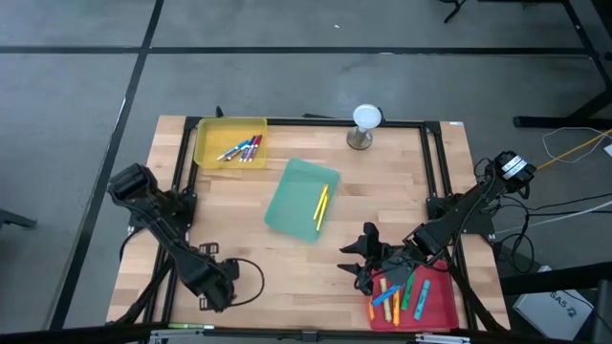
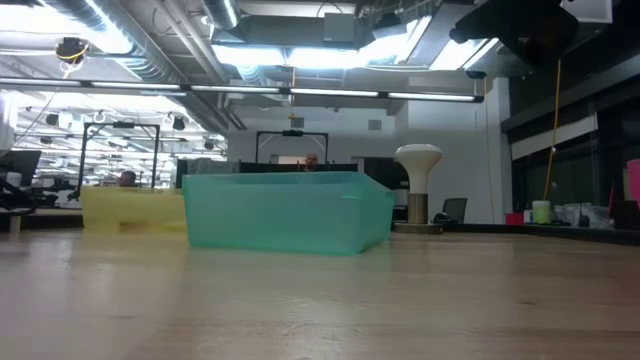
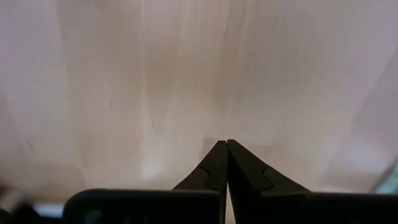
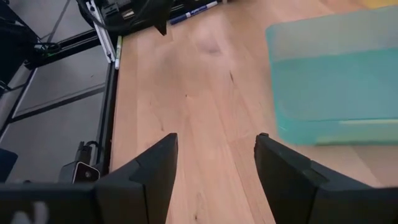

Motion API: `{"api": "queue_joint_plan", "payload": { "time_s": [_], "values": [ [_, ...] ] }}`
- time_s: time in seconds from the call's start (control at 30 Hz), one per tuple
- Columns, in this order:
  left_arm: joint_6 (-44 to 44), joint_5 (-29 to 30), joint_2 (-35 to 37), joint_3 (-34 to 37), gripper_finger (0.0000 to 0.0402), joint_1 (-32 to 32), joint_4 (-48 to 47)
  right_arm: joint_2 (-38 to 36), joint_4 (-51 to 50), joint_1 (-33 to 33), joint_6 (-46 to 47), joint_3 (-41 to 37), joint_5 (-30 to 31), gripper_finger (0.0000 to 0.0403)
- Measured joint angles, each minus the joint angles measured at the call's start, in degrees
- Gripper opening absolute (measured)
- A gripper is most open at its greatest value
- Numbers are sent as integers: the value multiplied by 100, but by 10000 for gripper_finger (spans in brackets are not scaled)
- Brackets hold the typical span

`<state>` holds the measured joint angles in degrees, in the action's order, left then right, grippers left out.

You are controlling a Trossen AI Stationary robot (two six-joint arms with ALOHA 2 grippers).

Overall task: Pick & Place Markers
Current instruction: Put the blue marker pen into the yellow bin

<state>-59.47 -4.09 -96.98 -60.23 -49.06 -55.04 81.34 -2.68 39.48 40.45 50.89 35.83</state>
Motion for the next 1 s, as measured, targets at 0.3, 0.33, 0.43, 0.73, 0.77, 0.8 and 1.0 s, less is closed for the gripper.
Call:
{"api": "queue_joint_plan", "payload": {
  "time_s": [0.3,0.33,0.43,0.73,0.77,0.8,1.0],
  "values": [
    [-3137,28,454,-7,57,16,-360,0,4,2,-211,0,-2,209],
    [-3475,84,483,-7,70,54,-446,0,4,0,-210,0,-2,209],
    [-4230,81,532,-7,118,164,-701,0,4,0,-204,0,-4,209],
    [-5083,-178,565,285,244,193,-772,0,28,1,-182,0,-70,209],
    [-5096,-303,565,401,250,193,-718,0,29,1,-162,0,-121,209],
    [-5094,-404,565,507,255,193,-651,0,28,2,-139,0,-159,209],
    [-5240,-730,618,886,260,184,-367,0,28,2,-78,0,-297,209]
  ]
}}
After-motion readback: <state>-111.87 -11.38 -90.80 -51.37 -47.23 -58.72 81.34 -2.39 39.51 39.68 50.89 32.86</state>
